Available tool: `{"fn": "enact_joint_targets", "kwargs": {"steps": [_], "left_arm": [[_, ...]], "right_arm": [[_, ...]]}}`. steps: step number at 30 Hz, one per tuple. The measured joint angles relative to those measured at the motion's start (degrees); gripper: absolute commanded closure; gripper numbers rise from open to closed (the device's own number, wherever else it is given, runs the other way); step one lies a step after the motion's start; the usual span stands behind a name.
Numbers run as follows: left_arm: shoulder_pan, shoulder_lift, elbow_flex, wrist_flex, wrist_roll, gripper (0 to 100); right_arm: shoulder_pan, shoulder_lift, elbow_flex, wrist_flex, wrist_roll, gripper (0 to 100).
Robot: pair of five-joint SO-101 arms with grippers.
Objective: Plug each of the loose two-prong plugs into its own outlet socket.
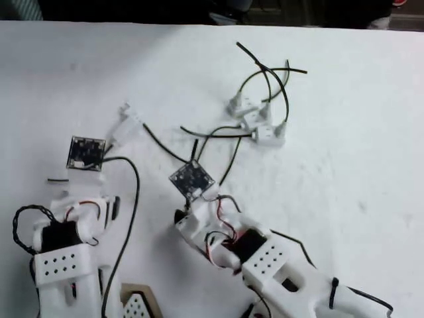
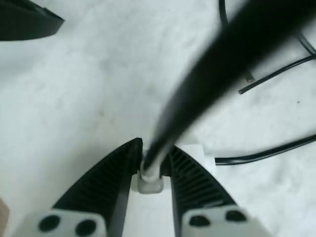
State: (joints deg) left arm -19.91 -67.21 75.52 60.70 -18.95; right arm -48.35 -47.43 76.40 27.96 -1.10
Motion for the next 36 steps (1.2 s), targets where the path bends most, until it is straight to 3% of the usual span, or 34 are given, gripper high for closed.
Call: {"fn": "enact_joint_targets", "kwargs": {"steps": [36], "left_arm": [[0.0,0.0,0.0,0.0,0.0,77]], "right_arm": [[-1.6,0.6,1.1,-1.1,-1.1,98.2]]}}
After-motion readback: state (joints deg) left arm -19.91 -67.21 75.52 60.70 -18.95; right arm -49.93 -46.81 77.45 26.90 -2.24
